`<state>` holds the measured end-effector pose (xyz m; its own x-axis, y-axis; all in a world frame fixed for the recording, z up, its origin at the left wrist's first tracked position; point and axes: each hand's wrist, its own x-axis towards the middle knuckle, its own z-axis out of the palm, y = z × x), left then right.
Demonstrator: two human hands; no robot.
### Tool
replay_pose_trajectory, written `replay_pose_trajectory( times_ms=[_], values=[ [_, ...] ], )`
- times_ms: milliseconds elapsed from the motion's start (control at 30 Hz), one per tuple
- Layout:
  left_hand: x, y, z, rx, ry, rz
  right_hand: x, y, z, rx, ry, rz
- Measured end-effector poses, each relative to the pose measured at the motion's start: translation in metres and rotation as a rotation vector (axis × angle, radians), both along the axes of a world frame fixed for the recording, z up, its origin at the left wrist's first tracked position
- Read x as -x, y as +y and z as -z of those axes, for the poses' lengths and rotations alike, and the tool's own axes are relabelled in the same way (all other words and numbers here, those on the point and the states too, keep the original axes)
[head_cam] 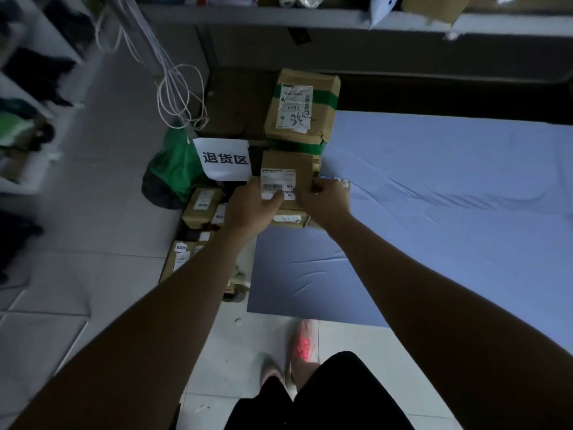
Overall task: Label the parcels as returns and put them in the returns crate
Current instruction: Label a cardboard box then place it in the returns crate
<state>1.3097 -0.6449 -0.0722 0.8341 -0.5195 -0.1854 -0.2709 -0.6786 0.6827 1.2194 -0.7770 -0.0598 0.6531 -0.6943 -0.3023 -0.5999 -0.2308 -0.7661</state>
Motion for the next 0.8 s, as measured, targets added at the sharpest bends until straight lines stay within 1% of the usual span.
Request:
replay_pose_trajectory(
  times_ms=[67, 167, 267, 400, 500, 600, 800],
  values=[
    [0.026, 0.006, -0.015, 0.056, -0.094, -0.036, 0.026, 0.006, -0.016, -0.015, -0.041, 0.012],
    [0.072, 0.005, -0.035, 0.115, -0.162, -0.030, 0.073, 0.009, -0.039, -0.001, -0.055, 0.047],
    [0.122, -0.013, -0.039, 0.103, -0.132, 0.078, 0.130, 0.000, -0.052, 0.030, -0.030, 0.144],
    [0.187, -0.047, -0.042, -0.004, -0.061, 0.229, 0.207, -0.025, -0.052, 0.019, 0.022, 0.265],
    [0.236, -0.085, -0.037, -0.050, -0.039, 0.354, 0.255, -0.060, -0.049, 0.006, 0.091, 0.344],
    [0.289, -0.135, -0.030, -0.058, -0.011, 0.430, 0.305, -0.111, -0.045, 0.011, 0.150, 0.360],
    [0.384, -0.240, -0.010, -0.041, 0.016, 0.394, 0.399, -0.217, -0.027, -0.026, 0.187, 0.310]
  ],
)
